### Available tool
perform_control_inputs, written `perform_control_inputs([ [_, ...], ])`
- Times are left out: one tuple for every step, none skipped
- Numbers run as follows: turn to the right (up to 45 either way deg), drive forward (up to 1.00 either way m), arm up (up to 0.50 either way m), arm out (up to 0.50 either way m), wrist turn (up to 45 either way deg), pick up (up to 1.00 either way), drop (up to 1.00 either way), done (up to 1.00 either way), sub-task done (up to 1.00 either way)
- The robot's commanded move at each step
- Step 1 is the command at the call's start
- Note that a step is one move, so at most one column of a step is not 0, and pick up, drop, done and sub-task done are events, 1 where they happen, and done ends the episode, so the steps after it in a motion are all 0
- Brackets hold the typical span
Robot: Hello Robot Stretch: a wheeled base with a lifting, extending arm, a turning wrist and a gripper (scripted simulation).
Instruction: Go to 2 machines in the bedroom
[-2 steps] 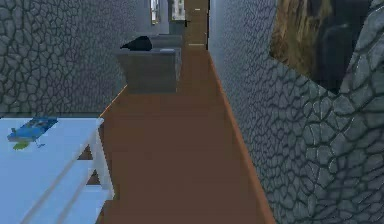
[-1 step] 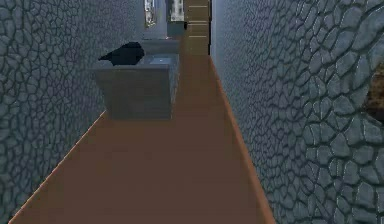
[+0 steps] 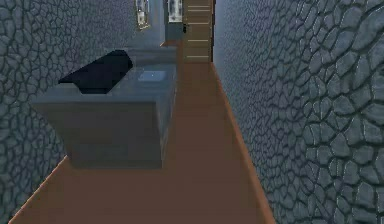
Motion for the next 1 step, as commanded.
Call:
perform_control_inputs([
  [0.0, 1.0, 0.0, 0.0, 0.0, 0.0, 0.0, 0.0, 0.0],
])
